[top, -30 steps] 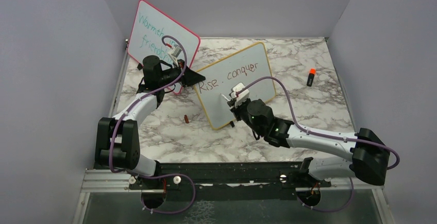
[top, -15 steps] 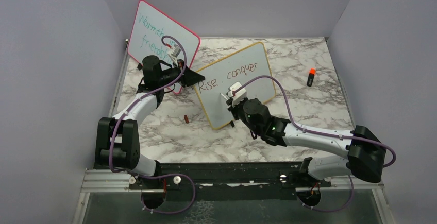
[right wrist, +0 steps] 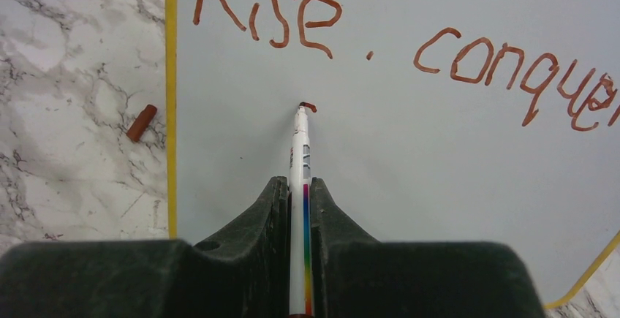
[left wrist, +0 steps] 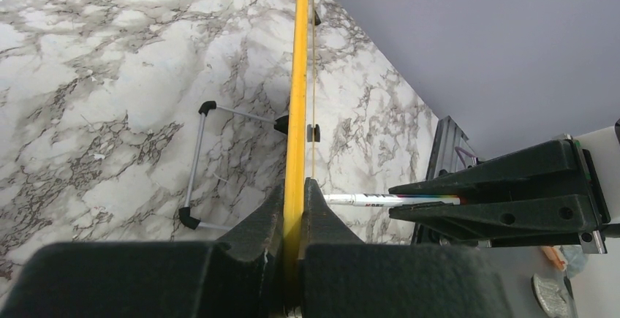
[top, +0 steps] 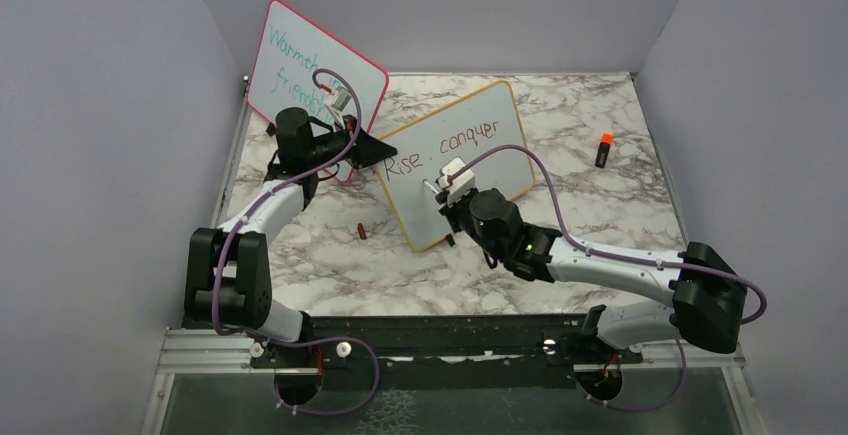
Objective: Write a sentence on the whiteboard
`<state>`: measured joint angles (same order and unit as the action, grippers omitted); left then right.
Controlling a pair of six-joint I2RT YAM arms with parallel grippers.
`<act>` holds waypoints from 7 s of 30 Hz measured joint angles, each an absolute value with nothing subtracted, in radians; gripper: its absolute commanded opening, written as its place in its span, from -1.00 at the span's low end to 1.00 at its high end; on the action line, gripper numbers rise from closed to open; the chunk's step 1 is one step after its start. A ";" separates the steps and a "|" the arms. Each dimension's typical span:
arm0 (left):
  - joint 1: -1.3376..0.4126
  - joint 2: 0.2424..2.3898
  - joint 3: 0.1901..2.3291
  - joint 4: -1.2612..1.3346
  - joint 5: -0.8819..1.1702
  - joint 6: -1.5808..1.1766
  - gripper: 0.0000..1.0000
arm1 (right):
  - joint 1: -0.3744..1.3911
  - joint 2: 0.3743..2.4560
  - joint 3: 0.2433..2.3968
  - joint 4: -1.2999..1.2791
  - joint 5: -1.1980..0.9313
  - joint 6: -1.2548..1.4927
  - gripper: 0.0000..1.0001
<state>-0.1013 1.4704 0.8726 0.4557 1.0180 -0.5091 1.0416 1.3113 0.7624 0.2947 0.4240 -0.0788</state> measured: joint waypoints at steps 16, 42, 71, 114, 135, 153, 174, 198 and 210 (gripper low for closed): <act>-0.100 1.470 0.873 0.455 1.021 -0.502 -1.00 | 1.043 1.308 0.766 0.223 0.366 -0.067 -0.99; -0.100 1.470 0.873 0.456 1.021 -0.499 -1.00 | 1.070 1.265 0.766 0.092 0.272 -0.012 -0.99; -0.100 1.470 0.873 0.456 1.021 -0.499 -1.00 | 1.075 1.315 0.766 0.209 0.407 0.008 -0.99; -0.100 1.470 0.873 0.456 1.021 -0.499 -1.00 | 1.079 1.231 0.674 0.237 0.472 -0.019 -0.99; -0.100 1.470 0.873 0.456 1.021 -0.499 -1.00 | 1.079 1.252 0.668 0.272 0.444 -0.019 -0.99; -0.099 1.470 0.873 0.456 1.021 -0.499 -1.00 | 1.079 1.277 0.668 0.283 0.480 -0.019 -0.99; -0.099 1.470 0.873 0.456 1.021 -0.500 -1.00 | 1.078 1.285 0.678 0.311 0.524 -0.046 -0.99; -0.099 1.470 0.873 0.456 1.021 -0.499 -1.00 | 1.073 1.295 0.711 0.283 0.440 -0.057 -0.99; -0.099 1.470 0.873 0.456 1.022 -0.500 -1.00 | 1.073 1.286 0.711 0.276 0.440 -0.053 -0.99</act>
<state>-0.0994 1.4700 0.8730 0.4557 1.0222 -0.4995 1.0733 1.2861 0.7113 0.2760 0.4397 -0.0532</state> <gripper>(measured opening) 0.038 0.165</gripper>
